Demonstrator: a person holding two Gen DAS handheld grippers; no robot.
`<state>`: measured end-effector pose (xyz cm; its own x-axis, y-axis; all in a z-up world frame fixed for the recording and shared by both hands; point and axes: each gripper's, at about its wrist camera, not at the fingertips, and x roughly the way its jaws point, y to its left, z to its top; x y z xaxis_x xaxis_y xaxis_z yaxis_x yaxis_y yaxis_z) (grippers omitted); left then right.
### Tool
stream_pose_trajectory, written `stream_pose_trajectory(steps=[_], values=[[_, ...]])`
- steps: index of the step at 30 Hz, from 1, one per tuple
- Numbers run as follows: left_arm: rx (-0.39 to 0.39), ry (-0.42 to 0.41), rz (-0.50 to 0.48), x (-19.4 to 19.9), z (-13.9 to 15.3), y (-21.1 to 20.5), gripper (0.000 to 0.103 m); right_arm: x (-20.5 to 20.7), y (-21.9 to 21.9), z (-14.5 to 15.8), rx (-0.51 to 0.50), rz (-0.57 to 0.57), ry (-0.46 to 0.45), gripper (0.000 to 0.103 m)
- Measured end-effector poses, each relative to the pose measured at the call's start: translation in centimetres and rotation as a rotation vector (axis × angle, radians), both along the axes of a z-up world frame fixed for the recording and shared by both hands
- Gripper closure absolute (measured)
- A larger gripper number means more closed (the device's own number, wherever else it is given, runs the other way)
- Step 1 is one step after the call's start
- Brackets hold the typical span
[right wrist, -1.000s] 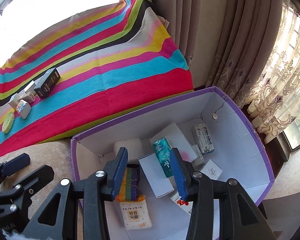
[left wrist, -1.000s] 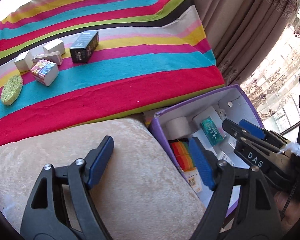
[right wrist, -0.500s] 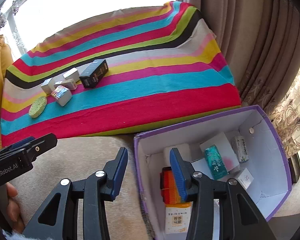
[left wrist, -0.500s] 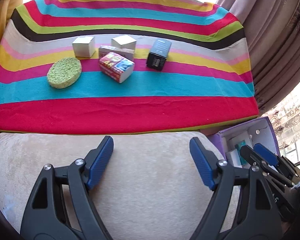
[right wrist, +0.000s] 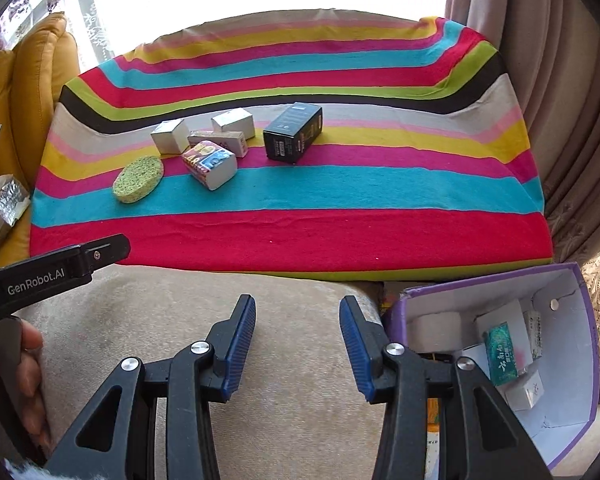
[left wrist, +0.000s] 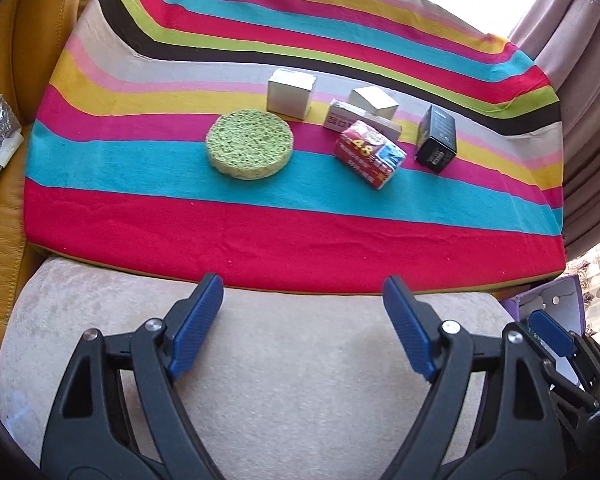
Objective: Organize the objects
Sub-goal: 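Move both open tools back over the striped cloth, then grasp the green round sponge with the left tool while the right grasps the red tissue pack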
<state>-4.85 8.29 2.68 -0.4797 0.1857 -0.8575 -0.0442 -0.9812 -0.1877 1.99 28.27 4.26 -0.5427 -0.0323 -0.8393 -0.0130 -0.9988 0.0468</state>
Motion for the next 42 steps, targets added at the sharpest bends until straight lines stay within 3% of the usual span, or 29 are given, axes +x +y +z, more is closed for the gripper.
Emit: stream_pose_trajectory(steps=[11, 18, 25, 42], values=[[-0.053, 0.018, 0.031, -2.5, 0.0, -2.8, 0.018, -2.8, -3.6, -0.4, 0.042, 0.084, 0.006, 0.057], [-0.037, 0.014, 0.021, -4.6, -0.6, -4.0, 0.017, -5.0, -5.2, -0.9, 0.065, 0.14, 0.011, 0.046], [-0.02, -0.021, -0.047, -7.3, -1.4, -4.0, 0.011, -7.4, -6.0, -1.4, 0.075, 0.18, 0.013, 0.035], [-0.095, -0.104, -0.049, -13.1, -4.2, -3.3, 0.008, -13.3, -7.2, -2.9, 0.065, 0.239, -0.017, 0.031]])
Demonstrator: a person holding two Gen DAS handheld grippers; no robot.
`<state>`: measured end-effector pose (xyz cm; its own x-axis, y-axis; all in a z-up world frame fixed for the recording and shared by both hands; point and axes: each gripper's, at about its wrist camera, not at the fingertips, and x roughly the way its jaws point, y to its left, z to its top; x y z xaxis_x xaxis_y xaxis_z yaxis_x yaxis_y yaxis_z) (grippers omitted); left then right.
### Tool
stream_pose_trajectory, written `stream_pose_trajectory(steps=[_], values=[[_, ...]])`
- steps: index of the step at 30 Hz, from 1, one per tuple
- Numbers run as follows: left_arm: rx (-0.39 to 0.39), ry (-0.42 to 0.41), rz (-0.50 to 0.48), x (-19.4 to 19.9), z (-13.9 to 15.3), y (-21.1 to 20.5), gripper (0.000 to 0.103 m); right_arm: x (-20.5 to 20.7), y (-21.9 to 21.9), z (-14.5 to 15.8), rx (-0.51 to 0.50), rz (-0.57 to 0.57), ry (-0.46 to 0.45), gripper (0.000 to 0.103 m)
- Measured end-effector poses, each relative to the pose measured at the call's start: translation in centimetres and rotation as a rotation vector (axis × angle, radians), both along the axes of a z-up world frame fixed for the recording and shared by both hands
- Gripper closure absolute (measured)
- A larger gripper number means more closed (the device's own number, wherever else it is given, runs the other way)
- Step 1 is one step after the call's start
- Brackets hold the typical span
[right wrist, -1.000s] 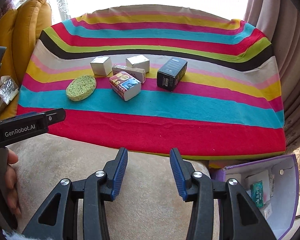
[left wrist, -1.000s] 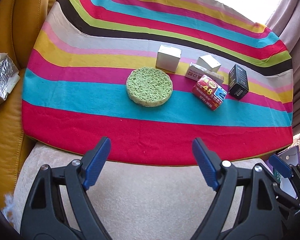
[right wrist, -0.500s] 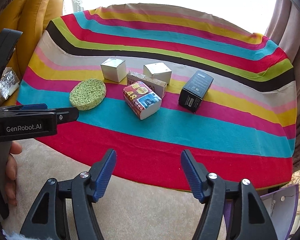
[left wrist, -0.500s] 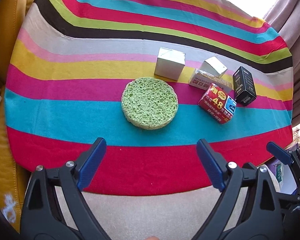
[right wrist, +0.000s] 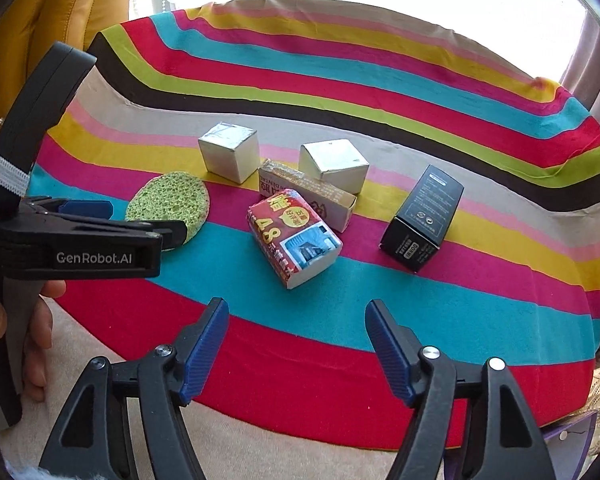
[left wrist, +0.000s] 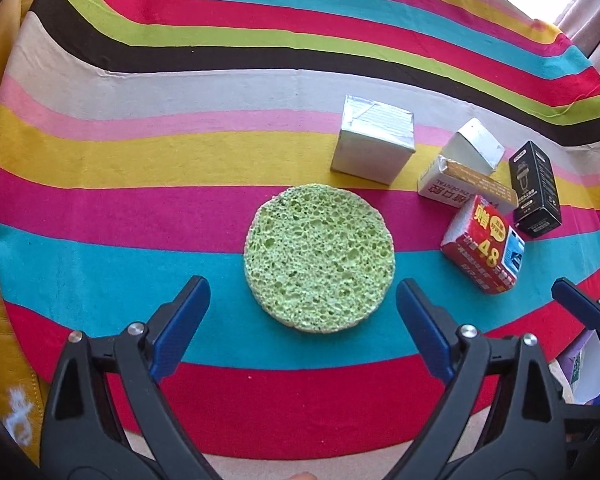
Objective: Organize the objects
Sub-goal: 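Grasp the green round sponge with the left tool while the right grasps the red tissue pack, then carry the green sponge in the left tool while the right carries the red pack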
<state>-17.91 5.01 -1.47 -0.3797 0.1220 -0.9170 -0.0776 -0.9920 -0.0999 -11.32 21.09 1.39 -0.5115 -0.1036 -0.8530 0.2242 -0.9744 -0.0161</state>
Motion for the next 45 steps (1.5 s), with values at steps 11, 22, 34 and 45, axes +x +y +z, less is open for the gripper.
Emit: stream_pose_trajectory(steps=[11, 22, 34, 45], values=[[-0.033, 0.069, -0.031, 1.0, -0.3, 0.9, 0.023, -2.8, -1.0, -0.9, 0.024, 0.021, 0.0, 0.03], [0.06, 0.105, 0.085, 1.8, 0.1, -1.4, 0.023, -4.9, -1.5, -2.1, -0.002, 0.019, -0.027, 0.03], [0.064, 0.118, 0.073, 1.2, -0.4, -1.0, 0.023, -4.8, -2.6, -2.4, 0.008, 0.056, -0.026, 0.057], [0.072, 0.166, 0.068, 3.7, 1.1, -1.3, 0.023, -2.4, -2.6, -1.3, -0.007, 0.033, -0.004, 0.058]])
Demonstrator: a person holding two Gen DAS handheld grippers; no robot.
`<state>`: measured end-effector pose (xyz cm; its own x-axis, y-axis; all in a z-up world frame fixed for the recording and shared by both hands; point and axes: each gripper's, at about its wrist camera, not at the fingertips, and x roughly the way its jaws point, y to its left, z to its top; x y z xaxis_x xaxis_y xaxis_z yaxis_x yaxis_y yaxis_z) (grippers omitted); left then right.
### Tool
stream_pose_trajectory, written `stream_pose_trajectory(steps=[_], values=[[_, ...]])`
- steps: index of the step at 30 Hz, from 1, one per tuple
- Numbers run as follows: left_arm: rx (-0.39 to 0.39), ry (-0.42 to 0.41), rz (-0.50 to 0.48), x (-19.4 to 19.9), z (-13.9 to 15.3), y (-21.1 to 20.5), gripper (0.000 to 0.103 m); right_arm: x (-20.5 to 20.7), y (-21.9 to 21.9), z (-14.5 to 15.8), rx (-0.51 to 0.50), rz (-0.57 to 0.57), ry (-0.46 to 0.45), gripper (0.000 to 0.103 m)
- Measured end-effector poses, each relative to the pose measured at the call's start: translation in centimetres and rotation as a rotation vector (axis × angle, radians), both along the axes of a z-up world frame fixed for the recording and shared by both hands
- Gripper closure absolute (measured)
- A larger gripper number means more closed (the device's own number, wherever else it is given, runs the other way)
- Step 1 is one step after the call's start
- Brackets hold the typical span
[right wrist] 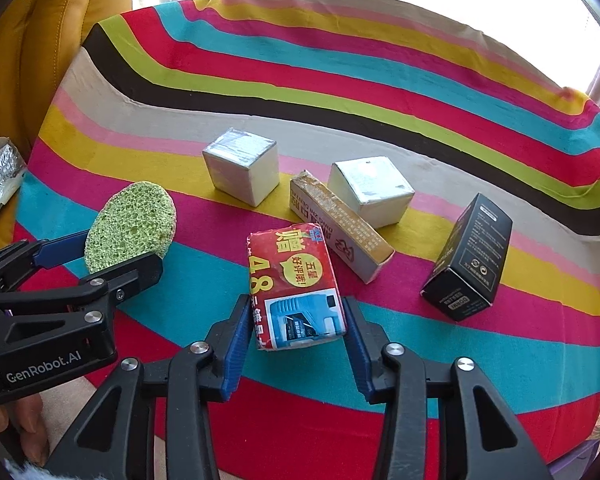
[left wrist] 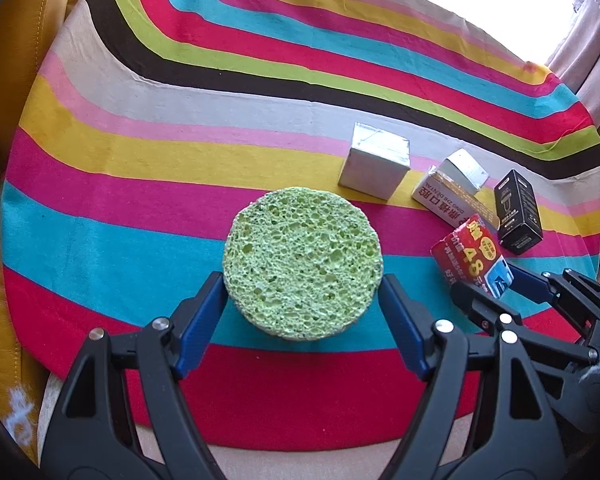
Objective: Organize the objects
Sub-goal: 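Carry the green sponge in the left tool while the right carries the red pack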
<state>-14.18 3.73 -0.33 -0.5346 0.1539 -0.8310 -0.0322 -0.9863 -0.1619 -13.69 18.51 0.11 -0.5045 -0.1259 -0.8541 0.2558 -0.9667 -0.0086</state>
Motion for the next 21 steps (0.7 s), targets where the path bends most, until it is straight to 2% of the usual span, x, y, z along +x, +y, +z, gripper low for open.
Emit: stream_pose_trajectory(steps=[9, 21], values=[[-0.034, 0.035, -0.005, 2.9, 1.5, 1.1, 0.023, 3.1, 0.5, 1.3, 0.015, -0.035, 0.035, 0.058], [-0.028, 0.039, -0.043, 6.3, 2.8, 2.7, 0.023, 7.2, 3.2, 2.9, -0.004, -0.101, 0.054, 0.058]])
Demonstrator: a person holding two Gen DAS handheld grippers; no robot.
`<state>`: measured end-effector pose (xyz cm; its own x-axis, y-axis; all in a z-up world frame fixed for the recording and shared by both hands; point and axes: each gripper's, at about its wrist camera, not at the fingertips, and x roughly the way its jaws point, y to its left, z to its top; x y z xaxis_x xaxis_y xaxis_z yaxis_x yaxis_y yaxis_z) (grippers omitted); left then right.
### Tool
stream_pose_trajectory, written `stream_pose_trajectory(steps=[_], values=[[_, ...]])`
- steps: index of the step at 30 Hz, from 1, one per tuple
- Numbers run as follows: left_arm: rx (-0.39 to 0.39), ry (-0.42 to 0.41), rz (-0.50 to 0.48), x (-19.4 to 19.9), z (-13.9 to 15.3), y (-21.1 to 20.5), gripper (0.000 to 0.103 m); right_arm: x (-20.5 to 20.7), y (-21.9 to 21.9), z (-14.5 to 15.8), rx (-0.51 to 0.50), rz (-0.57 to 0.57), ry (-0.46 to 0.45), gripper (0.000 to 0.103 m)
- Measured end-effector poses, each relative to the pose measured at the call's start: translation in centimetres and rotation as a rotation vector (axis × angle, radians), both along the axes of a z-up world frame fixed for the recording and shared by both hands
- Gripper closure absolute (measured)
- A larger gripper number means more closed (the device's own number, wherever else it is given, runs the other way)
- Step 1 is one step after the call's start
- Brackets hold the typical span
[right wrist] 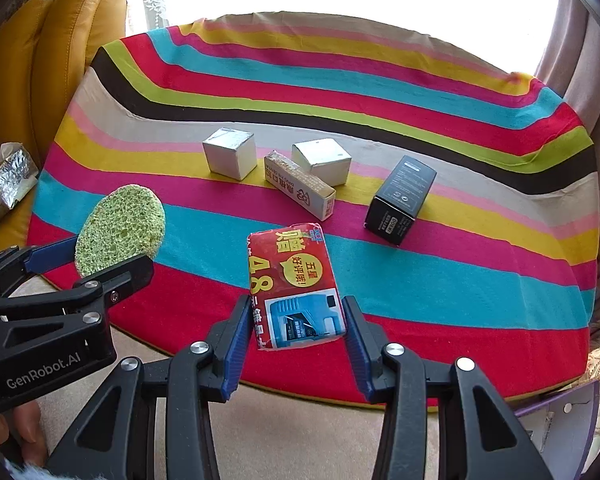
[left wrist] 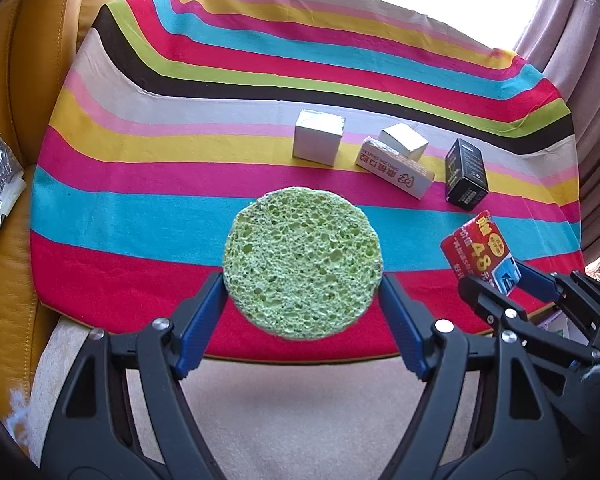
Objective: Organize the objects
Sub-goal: 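Carry the green sponge in the left tool while the right carries the red pack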
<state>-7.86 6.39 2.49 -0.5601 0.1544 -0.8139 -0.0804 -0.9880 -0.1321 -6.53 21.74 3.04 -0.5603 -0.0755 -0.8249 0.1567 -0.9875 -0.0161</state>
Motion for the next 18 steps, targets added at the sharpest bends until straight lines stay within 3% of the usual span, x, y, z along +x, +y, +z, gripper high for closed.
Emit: stream_pose_trajectory(steps=[18], values=[[0.006, 0.001, -0.122, 3.4, 1.3, 4.9, 0.023, 5.0, 5.2, 1.3, -0.061, -0.115, -0.011, 0.058]])
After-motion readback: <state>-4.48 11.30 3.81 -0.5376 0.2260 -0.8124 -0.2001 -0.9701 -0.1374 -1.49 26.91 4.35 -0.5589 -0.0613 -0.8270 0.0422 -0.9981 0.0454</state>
